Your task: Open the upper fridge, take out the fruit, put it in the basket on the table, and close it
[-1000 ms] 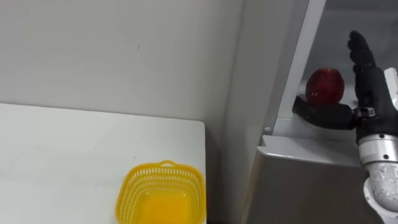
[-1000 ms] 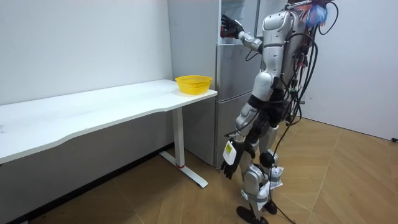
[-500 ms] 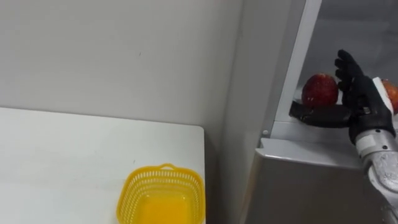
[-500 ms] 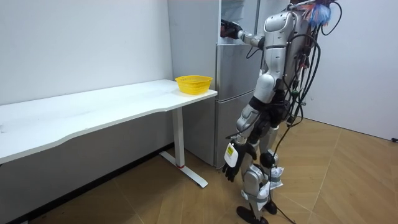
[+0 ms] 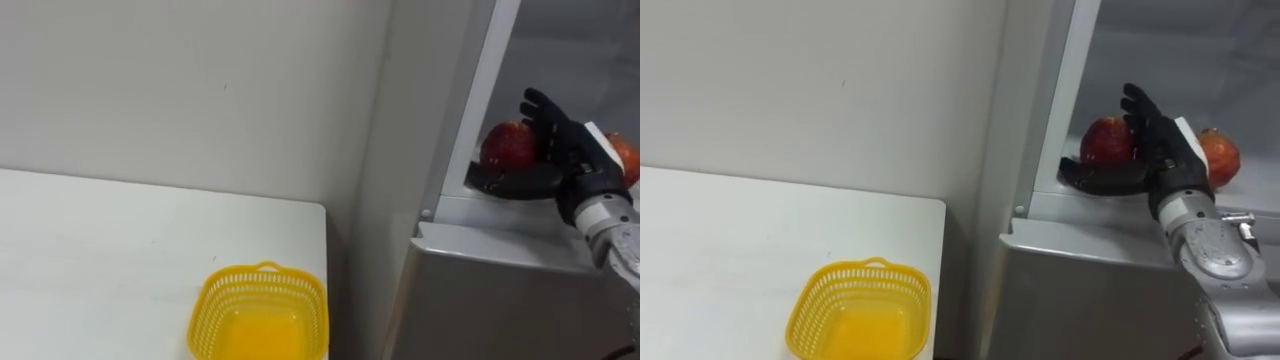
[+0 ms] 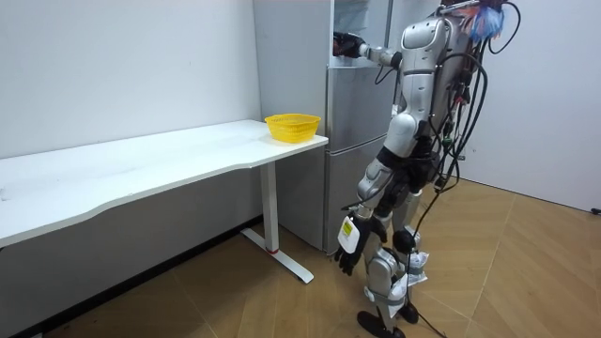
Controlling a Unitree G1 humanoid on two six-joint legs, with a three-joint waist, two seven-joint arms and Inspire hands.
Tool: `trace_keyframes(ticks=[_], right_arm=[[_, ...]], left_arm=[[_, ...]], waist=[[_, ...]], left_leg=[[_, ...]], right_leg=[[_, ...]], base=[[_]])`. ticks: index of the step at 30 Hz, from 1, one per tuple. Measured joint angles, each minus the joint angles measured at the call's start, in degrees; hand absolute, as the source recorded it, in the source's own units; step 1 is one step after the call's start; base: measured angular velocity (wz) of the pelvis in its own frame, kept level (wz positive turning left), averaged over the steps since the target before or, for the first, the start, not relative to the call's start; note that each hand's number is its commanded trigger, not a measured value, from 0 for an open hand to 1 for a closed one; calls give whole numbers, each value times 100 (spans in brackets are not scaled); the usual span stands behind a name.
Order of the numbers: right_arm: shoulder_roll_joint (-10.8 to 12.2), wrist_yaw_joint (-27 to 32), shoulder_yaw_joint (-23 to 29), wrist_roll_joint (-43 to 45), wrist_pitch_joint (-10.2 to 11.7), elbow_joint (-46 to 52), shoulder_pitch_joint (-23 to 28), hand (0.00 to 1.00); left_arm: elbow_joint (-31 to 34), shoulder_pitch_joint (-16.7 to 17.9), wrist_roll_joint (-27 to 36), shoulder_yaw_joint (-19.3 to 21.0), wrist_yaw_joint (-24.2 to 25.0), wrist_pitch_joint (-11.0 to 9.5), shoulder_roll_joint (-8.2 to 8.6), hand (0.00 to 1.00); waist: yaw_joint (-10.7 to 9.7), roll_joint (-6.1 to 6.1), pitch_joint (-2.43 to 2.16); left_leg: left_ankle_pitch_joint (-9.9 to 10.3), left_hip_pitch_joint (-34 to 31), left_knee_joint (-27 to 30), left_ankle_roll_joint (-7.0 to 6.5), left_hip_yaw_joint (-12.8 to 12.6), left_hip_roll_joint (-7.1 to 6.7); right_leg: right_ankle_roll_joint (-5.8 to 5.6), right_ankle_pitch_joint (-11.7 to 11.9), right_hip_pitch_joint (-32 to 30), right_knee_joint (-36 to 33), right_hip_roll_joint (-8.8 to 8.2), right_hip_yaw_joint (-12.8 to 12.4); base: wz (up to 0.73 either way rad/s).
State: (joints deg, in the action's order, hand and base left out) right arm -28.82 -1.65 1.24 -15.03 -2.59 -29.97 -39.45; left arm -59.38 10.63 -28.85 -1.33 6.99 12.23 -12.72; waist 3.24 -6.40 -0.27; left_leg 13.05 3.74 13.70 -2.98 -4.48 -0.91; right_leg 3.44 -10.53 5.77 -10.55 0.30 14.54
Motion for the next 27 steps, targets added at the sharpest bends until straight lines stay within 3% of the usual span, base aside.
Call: trace_keyframes(ticks=[6,14,27], right_arm=[[-36,-201,2,-94,-63,-251,-70,100],[-87,-329,-3,-89,-124,-292,-115,100],[-105,-289,-90,-58,-1,-238,-131,100]], left_arm=[[-10,-1,6,1,-88,6,-18,0],[-9,9,12,2,-182,36,-20,0],[-12,-21,129,-10,-294,29,-67,0]], waist=[[12,-82,-53],[17,-91,-48],[12,-38,-11]], left_leg=[[0,19,-2,0,-1,1],[0,27,-5,0,-1,2],[0,104,-96,1,2,6]], right_leg=[[-1,2,21,7,2,-2],[0,2,23,17,3,-1],[-4,28,117,74,27,-5]], base=[[0],[0],[0]])
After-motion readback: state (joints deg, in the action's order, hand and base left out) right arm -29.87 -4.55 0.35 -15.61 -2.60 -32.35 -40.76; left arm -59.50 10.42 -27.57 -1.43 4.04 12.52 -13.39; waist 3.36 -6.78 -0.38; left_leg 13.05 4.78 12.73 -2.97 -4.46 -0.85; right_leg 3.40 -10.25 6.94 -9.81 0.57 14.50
